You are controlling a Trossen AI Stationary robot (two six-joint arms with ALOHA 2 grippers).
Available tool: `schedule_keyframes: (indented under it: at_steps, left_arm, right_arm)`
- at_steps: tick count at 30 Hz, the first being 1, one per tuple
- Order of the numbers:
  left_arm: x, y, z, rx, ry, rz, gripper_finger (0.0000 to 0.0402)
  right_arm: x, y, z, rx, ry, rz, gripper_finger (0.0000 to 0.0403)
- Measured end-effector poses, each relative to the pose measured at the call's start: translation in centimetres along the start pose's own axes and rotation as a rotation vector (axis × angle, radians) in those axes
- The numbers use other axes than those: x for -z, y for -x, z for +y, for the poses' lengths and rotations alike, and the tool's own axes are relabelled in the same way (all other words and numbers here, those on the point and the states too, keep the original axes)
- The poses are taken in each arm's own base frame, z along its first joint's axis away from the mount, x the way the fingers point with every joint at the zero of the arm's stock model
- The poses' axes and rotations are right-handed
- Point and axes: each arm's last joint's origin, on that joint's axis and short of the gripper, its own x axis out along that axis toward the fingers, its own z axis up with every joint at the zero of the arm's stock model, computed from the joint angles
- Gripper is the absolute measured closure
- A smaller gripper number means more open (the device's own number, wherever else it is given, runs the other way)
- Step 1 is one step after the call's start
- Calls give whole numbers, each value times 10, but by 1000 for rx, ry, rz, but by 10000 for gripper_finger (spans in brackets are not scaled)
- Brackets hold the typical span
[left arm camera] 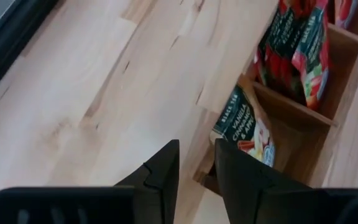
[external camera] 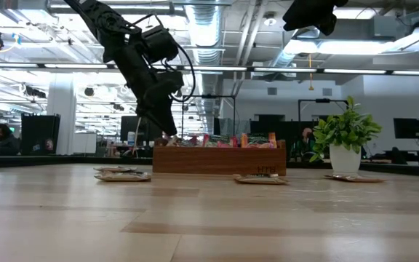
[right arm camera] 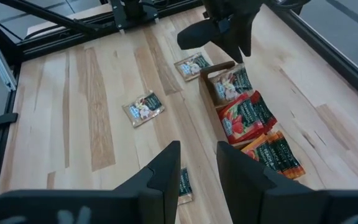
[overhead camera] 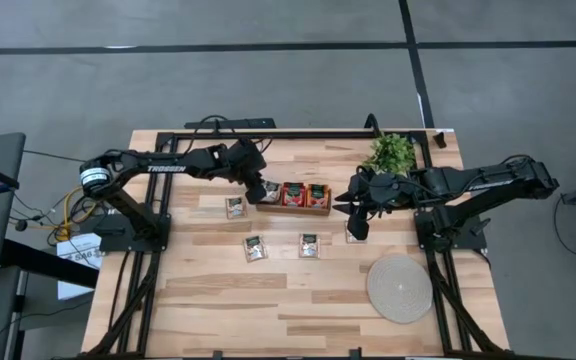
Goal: Pick & Place Tea
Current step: Put the brown tea bag into the left section of the wooden organizer
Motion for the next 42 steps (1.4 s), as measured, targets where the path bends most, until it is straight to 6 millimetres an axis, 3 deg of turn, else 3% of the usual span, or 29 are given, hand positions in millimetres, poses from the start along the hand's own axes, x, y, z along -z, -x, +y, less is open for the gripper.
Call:
schedule_keyframes:
  at_steps: [13,42]
  left_arm:
    - [0,1,17,125,169,4,308]
    - [-2,0,16,181,298,-2,308]
  right_arm:
    - [0,0,0,0,0,0,306]
    - [-1,0,-1,25,-4,-11,306]
